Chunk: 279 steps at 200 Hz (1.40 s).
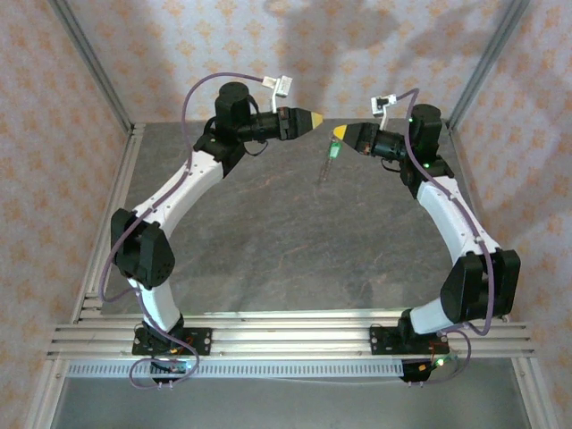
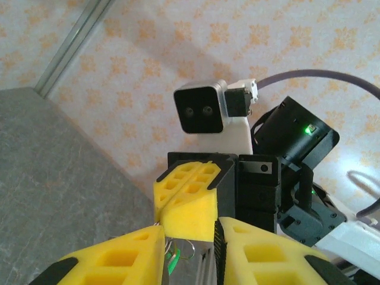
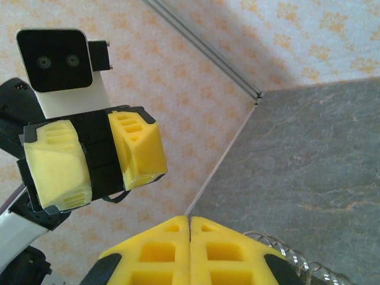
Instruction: Put the keys on the keyring
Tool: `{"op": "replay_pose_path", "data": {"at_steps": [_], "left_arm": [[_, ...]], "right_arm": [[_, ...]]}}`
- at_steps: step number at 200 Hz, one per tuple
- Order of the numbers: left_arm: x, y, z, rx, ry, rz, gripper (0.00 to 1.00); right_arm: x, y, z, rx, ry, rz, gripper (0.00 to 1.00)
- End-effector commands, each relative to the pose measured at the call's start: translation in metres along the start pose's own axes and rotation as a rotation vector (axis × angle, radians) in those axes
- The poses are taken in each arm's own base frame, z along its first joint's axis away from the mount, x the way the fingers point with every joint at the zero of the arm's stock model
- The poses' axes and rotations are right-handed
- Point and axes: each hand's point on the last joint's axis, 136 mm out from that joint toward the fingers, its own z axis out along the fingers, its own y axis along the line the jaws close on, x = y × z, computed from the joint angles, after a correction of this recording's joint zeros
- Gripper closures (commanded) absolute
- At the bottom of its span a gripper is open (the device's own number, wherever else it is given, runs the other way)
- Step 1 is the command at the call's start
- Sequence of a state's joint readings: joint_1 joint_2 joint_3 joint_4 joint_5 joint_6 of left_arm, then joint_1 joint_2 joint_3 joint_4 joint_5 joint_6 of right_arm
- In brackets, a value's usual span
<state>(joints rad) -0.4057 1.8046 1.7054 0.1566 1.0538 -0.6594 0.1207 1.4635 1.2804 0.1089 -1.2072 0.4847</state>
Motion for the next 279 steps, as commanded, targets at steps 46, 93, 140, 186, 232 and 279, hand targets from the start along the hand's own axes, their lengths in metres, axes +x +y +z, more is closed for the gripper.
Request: {"op": "replay_pose_path", "data": {"at_steps": [46,93,140,186,232,279], "left_arm": [[0.023,-0.004,0.017,0.045,0.094,0.009,0.71],[0.030,-0.005,0.026,0.058,0.106,0.003,0.71],[0.035,-0.004,0.029,0.061,0.115,0.001,0.73],[0.034,-0.007,0.032,0.076,0.108,0.002,0.83],[0.027,-0.009,0.030,0.072,0.072,0.012,0.86],[-0.005,-0.007,-0.002,0.023,-0.046,0.044,0.56]], "right_arm": [[-0.006,0.015,-0.004,-0.047,-0.002,-0.065,1.00],[-0.006,0.013,-0.004,-0.045,-0.011,-0.059,1.00],[-0.008,0.010,-0.003,-0.043,-0.020,-0.051,1.00],[-0.008,0.008,-0.002,-0.042,-0.027,-0.043,1.00],[-0.008,0.007,-0.003,-0.030,-0.033,-0.044,1.00],[-0.009,0.009,-0.004,-0.030,-0.038,-0.048,1.00]]}}
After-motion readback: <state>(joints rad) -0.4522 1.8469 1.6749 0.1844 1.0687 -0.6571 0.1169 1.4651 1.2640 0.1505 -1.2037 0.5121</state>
